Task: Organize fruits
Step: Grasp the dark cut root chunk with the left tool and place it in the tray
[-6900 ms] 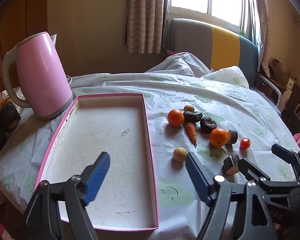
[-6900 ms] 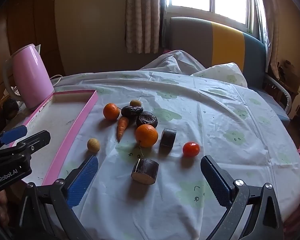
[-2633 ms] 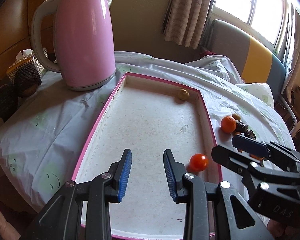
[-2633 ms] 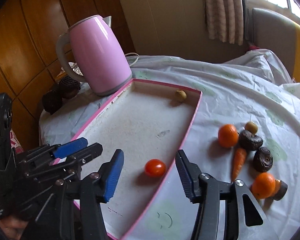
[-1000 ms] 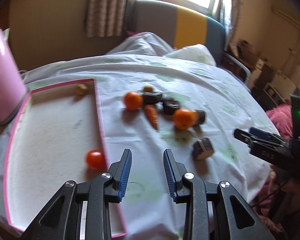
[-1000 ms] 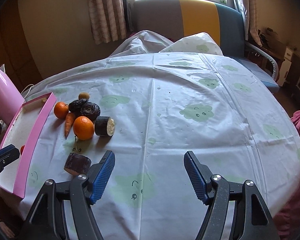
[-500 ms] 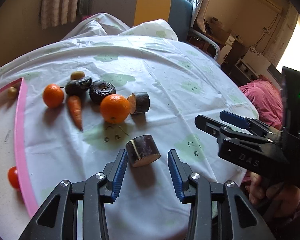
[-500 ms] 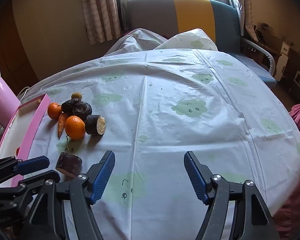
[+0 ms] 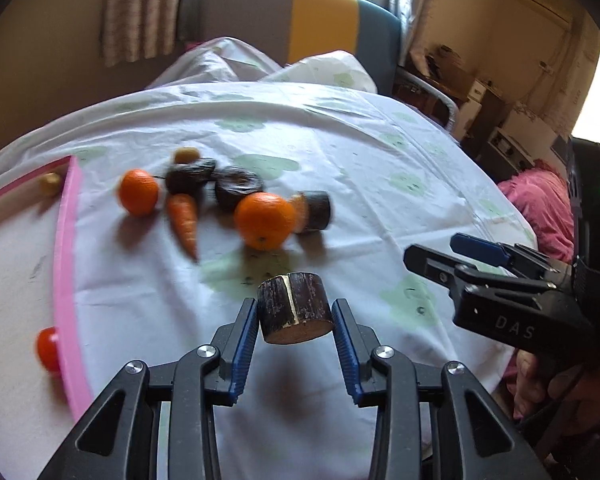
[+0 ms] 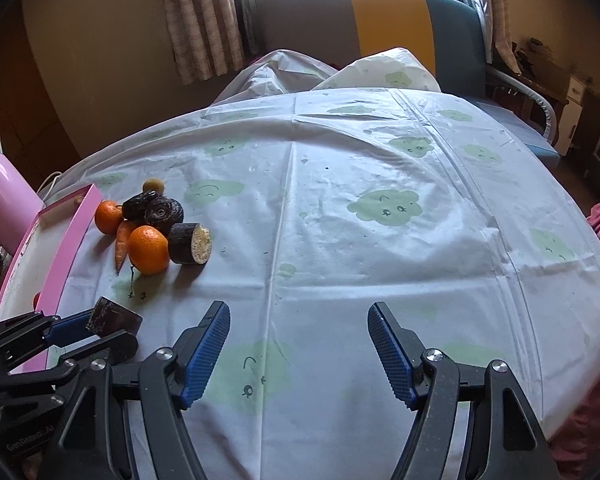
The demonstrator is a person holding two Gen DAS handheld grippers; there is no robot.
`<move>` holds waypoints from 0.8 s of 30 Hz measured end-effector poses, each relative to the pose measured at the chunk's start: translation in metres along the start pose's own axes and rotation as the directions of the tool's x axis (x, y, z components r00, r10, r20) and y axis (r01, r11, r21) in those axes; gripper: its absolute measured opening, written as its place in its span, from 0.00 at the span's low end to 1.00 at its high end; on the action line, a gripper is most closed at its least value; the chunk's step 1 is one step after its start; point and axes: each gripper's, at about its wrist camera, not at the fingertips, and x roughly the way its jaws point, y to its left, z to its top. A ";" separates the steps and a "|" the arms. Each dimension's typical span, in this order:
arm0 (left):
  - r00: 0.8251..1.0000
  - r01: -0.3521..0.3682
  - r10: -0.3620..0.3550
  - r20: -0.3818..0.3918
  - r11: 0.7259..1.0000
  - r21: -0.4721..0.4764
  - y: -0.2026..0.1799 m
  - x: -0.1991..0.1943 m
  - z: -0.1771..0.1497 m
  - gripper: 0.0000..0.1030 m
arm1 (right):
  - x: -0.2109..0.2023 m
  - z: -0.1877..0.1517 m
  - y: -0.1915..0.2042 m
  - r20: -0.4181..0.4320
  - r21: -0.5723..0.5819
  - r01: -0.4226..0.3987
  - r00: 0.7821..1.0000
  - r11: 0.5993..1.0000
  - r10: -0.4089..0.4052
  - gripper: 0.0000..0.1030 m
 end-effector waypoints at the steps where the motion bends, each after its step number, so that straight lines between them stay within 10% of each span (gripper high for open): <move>1: 1.000 -0.011 0.011 0.008 1.000 -0.016 0.006 -0.004 -0.001 0.37 | 0.001 0.000 0.005 -0.003 -0.014 -0.018 1.000 1.000 0.018 0.69; 9: 0.996 -0.073 0.081 0.046 0.986 -0.147 0.048 -0.031 -0.004 0.37 | 0.013 0.011 0.045 -0.042 -0.086 -0.179 0.984 0.980 0.176 0.39; 24: 0.967 -0.175 0.222 0.126 0.936 -0.304 0.115 -0.071 0.001 0.37 | 0.023 0.052 0.087 -0.021 -0.173 -0.191 0.982 0.966 0.190 0.39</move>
